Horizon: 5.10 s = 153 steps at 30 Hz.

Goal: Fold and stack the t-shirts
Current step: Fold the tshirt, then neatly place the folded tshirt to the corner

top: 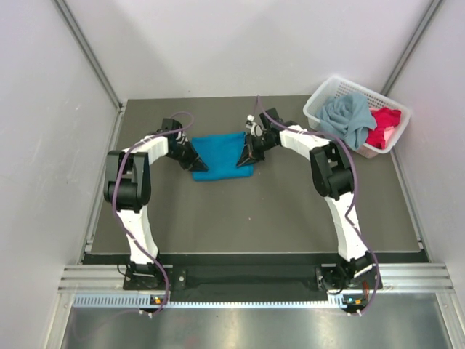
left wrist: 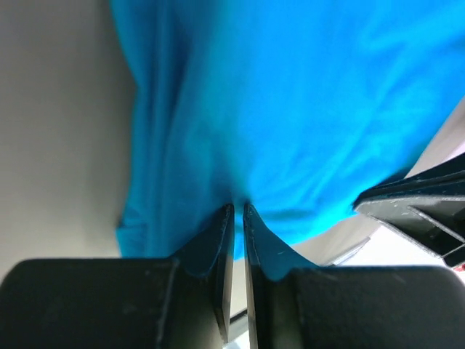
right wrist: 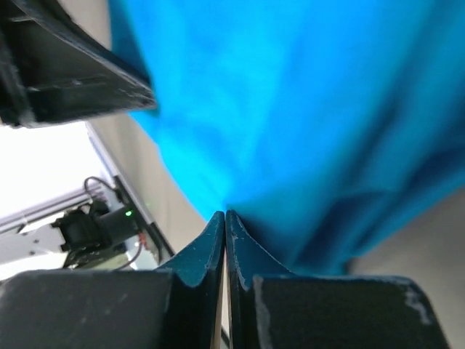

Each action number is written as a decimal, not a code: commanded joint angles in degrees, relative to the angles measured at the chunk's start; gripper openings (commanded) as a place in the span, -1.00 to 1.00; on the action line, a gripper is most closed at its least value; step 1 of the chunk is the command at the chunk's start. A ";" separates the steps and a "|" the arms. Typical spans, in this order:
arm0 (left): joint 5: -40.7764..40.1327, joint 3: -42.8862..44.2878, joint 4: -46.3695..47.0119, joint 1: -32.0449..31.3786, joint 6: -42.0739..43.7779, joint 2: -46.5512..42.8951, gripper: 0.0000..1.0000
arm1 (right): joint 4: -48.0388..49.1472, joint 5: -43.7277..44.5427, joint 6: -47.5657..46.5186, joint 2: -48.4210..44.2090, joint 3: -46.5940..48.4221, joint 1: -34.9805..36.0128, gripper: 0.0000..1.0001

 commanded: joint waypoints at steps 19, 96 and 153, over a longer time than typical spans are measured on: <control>7.26 -8.96 11.12 -1.42 -6.97 -7.23 -0.66 | 3.38 -2.71 2.93 -0.38 3.79 8.16 -1.00; 22.21 1.67 52.76 10.09 -24.71 12.80 -0.63 | 27.82 1.85 22.80 10.53 14.93 0.96 -1.00; -16.54 17.41 -7.07 5.61 21.41 -1.70 0.98 | -4.78 23.82 -8.20 -35.14 -16.49 -0.88 -0.05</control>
